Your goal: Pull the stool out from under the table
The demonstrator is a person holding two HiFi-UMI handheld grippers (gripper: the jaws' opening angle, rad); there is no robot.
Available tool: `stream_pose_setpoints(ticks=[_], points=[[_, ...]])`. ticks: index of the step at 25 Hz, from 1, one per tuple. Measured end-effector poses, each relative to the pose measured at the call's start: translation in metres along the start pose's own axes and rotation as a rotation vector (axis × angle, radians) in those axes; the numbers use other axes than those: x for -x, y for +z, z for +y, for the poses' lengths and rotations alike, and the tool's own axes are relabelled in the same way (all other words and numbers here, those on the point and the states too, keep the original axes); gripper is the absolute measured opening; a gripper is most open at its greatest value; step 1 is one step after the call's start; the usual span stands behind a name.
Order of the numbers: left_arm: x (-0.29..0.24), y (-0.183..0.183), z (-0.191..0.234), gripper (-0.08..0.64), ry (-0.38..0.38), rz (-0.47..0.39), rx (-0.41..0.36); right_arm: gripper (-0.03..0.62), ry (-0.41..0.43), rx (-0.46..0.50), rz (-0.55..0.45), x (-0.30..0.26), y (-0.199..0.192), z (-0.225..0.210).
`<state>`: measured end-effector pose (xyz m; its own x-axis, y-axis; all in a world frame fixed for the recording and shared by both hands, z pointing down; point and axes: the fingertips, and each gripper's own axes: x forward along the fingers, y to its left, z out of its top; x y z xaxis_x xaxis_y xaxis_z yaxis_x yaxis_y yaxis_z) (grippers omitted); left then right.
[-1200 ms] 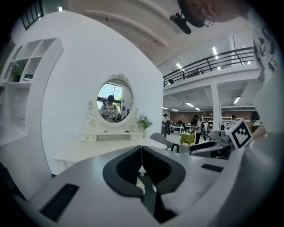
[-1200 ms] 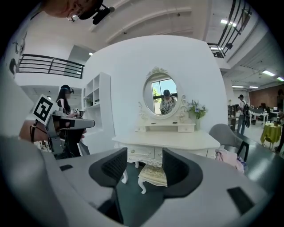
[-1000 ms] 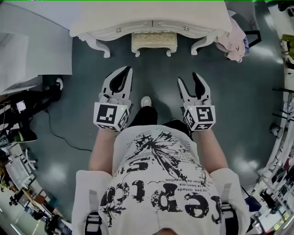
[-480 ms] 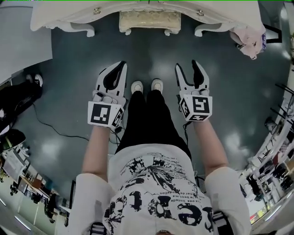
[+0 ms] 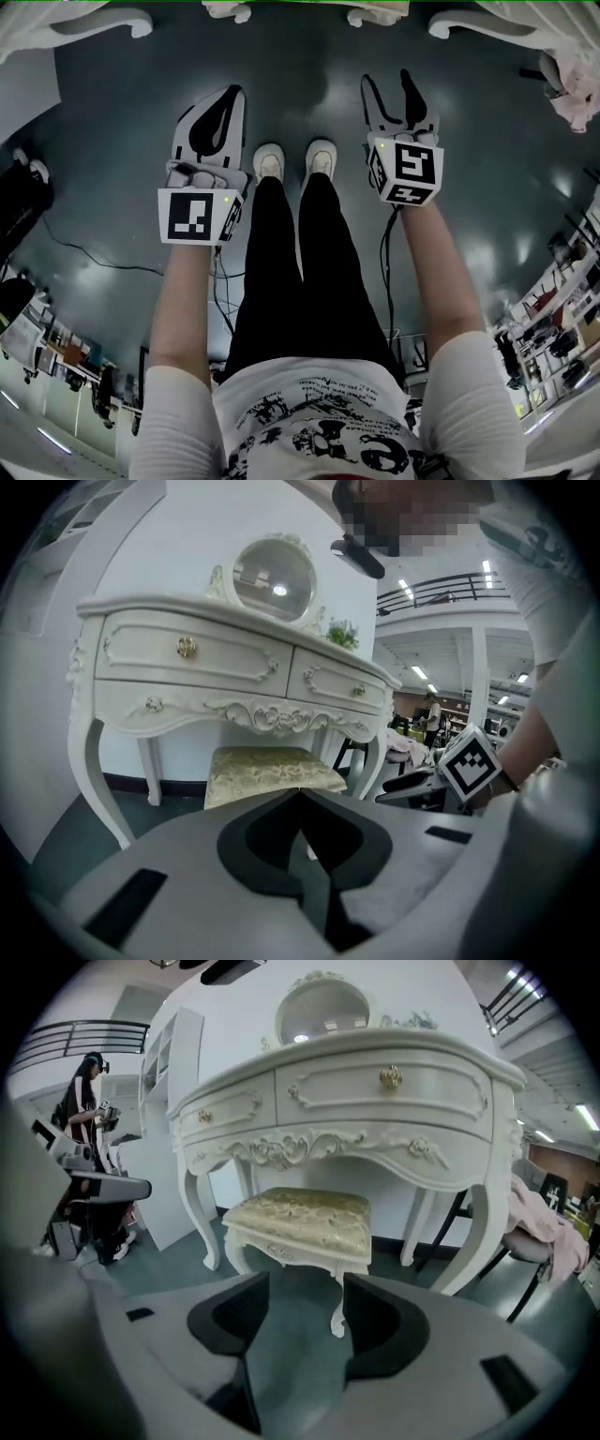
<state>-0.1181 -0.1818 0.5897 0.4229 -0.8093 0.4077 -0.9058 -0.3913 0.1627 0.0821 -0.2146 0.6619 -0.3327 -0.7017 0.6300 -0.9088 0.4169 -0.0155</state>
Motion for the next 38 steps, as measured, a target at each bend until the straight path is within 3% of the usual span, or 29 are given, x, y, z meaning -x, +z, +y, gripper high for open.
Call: stream_pose_setpoints(ticks=[10,15,21,27,31,38], points=[[-0.081,-0.083,0.026,0.020,-0.026,-0.003,0.019,0.262,-0.170,-0.071,0.034,-0.125,-0.067,-0.075],[-0.106,-0.102,0.031,0.020,-0.036,0.010,0.023,0.275,-0.195,0.028,0.078,-0.171,-0.082,-0.090],[-0.125,-0.116,0.029,0.020,-0.083,0.031,-0.001,0.285,-0.225,0.065,0.065,-0.213,-0.081,-0.105],[-0.132,-0.123,0.042,0.020,-0.054,0.022,-0.031,0.279,-0.273,0.080,0.042,-0.234,-0.065,-0.115],[-0.131,-0.128,0.044,0.020,-0.040,0.022,-0.013,0.261,-0.258,0.074,0.005,-0.235,-0.063,-0.114],[-0.128,-0.124,0.027,0.020,-0.067,0.021,-0.037,0.250,-0.231,0.071,0.038,-0.223,-0.068,-0.113]])
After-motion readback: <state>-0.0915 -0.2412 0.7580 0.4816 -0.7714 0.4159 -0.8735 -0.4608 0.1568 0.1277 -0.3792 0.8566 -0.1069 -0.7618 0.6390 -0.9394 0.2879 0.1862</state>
